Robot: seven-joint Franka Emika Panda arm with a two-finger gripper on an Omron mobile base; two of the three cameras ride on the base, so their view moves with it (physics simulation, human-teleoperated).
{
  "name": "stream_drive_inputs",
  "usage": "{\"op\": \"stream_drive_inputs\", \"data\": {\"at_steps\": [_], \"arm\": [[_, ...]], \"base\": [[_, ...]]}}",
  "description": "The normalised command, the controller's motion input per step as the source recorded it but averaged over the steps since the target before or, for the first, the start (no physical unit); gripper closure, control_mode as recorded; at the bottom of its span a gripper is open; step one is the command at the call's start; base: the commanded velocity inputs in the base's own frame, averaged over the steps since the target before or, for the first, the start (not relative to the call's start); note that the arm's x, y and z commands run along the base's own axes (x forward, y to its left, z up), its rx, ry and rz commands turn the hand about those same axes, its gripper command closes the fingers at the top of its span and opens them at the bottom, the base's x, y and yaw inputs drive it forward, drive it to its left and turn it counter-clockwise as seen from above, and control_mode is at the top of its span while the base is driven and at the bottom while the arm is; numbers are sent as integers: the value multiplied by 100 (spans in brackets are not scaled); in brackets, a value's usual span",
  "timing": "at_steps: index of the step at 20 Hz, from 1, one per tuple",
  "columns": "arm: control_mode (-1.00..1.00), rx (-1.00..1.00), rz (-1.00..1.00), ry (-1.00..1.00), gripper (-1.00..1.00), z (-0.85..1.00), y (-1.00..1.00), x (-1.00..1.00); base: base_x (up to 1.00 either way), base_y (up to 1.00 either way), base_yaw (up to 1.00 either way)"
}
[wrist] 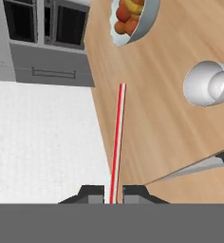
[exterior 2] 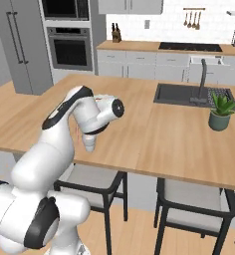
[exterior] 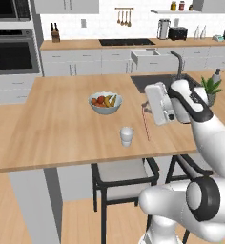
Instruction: Take a straw from the drawer in front and place it inside the glass cup on the dining counter.
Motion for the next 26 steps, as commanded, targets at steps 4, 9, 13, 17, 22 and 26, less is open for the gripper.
{"op": "stream_drive_inputs", "data": {"at_steps": [4, 9, 13, 17, 22, 26], "arm": [[-100, 4, 12, -5, 100, 0, 0, 44], [-100, 0, 11, -14, 100, -4, 0, 32], [-100, 0, 7, -17, 100, -1, 1, 28], [-100, 1, 2, -8, 100, 0, 20, 17], [-100, 0, 0, -6, 100, -6, 32, 8], [-100, 1, 0, -11, 100, -5, 23, 2]], "base": [[0, 0, 0], [0, 0, 0], [0, 0, 0], [0, 0, 0], [0, 0, 0], [0, 0, 0]]}}
